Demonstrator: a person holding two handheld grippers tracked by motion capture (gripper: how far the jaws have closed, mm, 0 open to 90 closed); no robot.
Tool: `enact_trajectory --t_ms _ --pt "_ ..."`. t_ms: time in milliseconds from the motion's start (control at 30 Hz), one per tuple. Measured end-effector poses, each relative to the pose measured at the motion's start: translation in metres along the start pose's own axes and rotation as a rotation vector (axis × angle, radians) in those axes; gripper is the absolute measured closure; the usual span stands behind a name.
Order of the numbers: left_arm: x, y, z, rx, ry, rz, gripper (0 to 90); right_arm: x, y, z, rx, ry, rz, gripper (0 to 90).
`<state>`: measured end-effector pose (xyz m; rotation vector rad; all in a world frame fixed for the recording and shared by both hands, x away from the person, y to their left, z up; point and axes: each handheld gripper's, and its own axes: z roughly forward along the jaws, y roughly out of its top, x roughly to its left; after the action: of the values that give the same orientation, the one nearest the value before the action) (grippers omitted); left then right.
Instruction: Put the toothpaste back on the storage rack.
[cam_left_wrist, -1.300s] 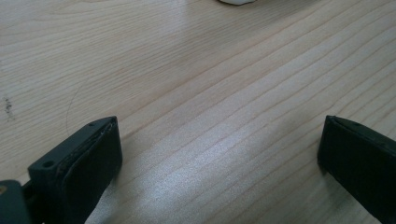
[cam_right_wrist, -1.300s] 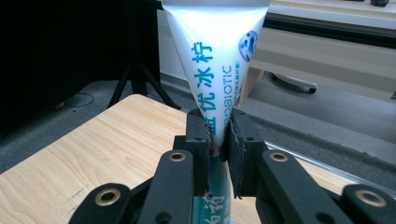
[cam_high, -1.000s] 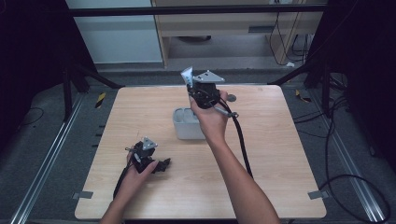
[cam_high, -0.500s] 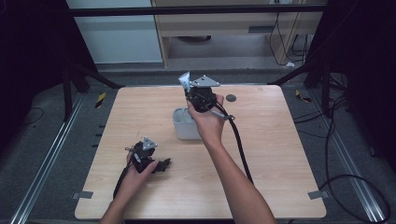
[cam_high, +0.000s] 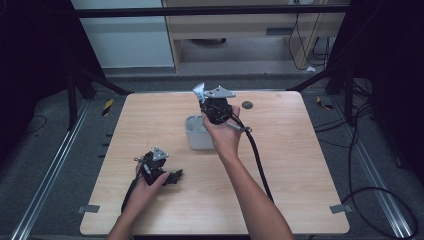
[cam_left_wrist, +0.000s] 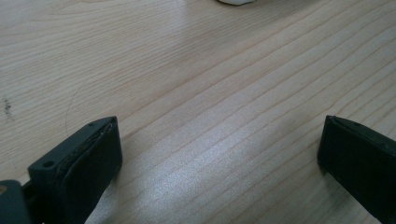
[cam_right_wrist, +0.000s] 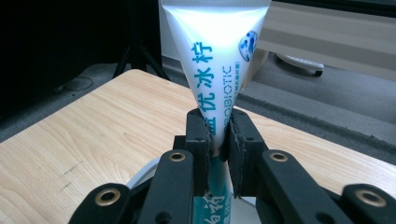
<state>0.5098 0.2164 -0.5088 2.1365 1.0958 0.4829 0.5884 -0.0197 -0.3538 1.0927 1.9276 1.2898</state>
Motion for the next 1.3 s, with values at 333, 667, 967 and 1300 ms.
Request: enact_trajectory --t_ms 333,667,967,1300 --pt "0.0 0.0 0.0 -0.001 -0.001 0.0 0.0 -0.002 -0.01 0.004 0.019 -0.003 0.003 79.7" --pt "0.0 0.0 0.0 -0.001 -0.002 -0.001 0.0 -0.001 -0.013 0.006 0.033 0.001 0.003 79.7" --pt "0.0 0.0 0.0 -0.001 -0.003 -0.001 0.0 0.001 -0.018 0.01 0.046 0.004 0.0 79.7" --pt "0.0 0.0 0.0 -0.001 -0.003 -0.001 0.0 0.002 -0.025 0.012 0.067 0.005 0.004 79.7"
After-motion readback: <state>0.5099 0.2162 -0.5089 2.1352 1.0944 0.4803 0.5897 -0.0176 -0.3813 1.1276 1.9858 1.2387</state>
